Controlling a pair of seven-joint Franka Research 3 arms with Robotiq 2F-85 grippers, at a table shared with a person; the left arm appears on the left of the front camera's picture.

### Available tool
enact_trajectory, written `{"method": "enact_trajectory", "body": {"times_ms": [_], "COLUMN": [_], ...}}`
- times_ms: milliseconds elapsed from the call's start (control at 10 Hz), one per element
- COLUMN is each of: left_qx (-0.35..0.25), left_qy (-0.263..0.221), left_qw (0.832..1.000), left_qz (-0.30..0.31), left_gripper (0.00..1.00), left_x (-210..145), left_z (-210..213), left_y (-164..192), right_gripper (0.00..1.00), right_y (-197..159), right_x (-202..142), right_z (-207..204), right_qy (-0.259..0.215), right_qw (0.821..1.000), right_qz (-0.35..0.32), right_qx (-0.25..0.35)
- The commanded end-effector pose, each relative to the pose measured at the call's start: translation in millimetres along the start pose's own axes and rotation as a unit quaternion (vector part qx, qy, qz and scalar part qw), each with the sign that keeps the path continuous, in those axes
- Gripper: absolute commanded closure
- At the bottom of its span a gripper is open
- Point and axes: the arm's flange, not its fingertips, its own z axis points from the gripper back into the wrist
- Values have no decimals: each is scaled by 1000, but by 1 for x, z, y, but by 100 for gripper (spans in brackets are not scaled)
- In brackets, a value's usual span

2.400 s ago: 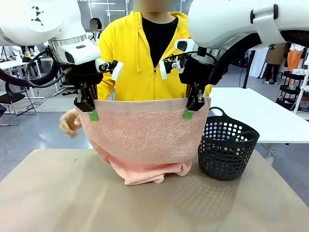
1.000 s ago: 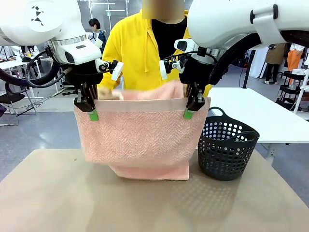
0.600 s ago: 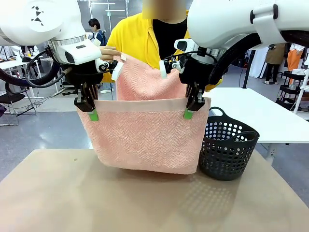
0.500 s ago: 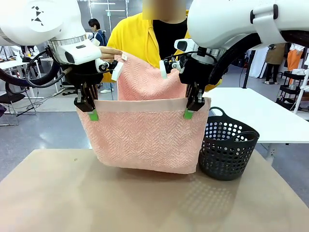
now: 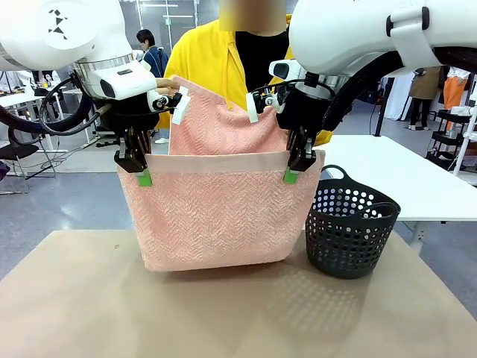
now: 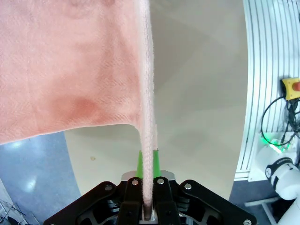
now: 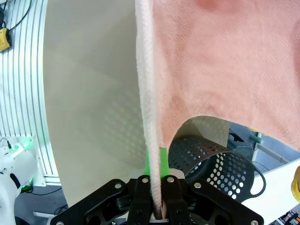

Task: Fold the towel.
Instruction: Release the end of the 100 cm Hotel Towel you were holding and grab the top end of the folded side.

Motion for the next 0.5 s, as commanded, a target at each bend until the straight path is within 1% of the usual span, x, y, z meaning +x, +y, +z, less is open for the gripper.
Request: {"method": "enact_trajectory", "body": {"times_ms": [0, 400], "left_qx": [1, 1], "left_qy": [-1, -1], "left_qw": [1000, 1000], "left_qz": [-2, -2], "left_gripper": [100, 100], "left_x": [-1, -1], "left_z": [1, 1], "left_y": [1, 1], "right_gripper": [100, 100], "right_y": [-1, -1], "right_x": [-1, -1], "right_z": [1, 1], "right_qy": [4, 4], "right_qw": [1000, 1000], "right_qz": [1, 1], "right_qx": [-2, -2]}}
